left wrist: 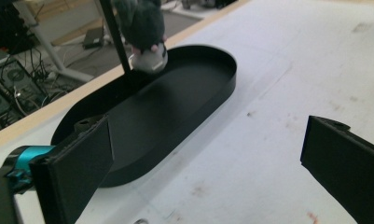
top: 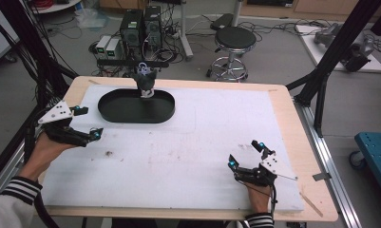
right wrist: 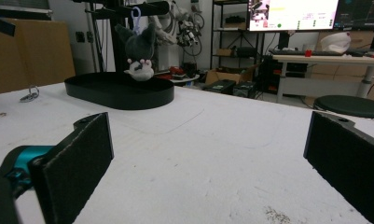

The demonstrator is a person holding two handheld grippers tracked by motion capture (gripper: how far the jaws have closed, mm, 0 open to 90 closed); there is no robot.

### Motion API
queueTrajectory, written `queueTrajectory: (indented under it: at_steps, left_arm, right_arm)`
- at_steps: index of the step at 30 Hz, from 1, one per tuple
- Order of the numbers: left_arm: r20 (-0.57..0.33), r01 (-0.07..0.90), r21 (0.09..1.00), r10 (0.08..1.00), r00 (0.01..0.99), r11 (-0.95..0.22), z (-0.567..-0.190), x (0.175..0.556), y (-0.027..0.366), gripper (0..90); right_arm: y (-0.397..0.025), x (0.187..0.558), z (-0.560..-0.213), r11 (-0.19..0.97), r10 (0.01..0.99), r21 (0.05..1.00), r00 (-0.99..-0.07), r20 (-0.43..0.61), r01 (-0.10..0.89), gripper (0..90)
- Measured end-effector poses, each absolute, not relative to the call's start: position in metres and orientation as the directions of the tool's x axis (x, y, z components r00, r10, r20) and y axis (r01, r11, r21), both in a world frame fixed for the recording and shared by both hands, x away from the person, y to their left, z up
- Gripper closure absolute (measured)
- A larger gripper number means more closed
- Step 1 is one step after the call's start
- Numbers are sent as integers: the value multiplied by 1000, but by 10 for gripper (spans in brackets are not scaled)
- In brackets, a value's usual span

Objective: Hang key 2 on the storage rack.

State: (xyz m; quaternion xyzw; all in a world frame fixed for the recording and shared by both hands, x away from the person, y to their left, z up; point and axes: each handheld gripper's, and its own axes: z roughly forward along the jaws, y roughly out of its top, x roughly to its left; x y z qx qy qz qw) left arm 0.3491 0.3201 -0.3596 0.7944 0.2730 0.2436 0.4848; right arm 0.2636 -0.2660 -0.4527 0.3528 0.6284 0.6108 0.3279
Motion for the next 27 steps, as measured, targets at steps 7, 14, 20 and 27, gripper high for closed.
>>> queueTrajectory:
  at_steps: [7, 14, 20, 27]
  left_arm:
    - [138, 222, 876, 664, 735, -428, -361, 359, 327, 30]
    - [151, 248, 849, 663, 733, -467, -366, 370, 332, 30]
    - [153, 274, 815, 645, 748, -511, -366, 379, 335, 30]
    - [146, 303, 777, 627, 765, -551, -373, 389, 335, 30]
  right_arm:
    - [-266, 264, -453, 2, 844, 999, -536, 22, 43, 6]
    - [-266, 264, -453, 2, 844, 999, -536, 21, 43, 6]
    - [-266, 264, -453, 8, 844, 999, -536, 13, 37, 6]
    - [-266, 264, -453, 9, 846, 999, -533, 14, 40, 6]
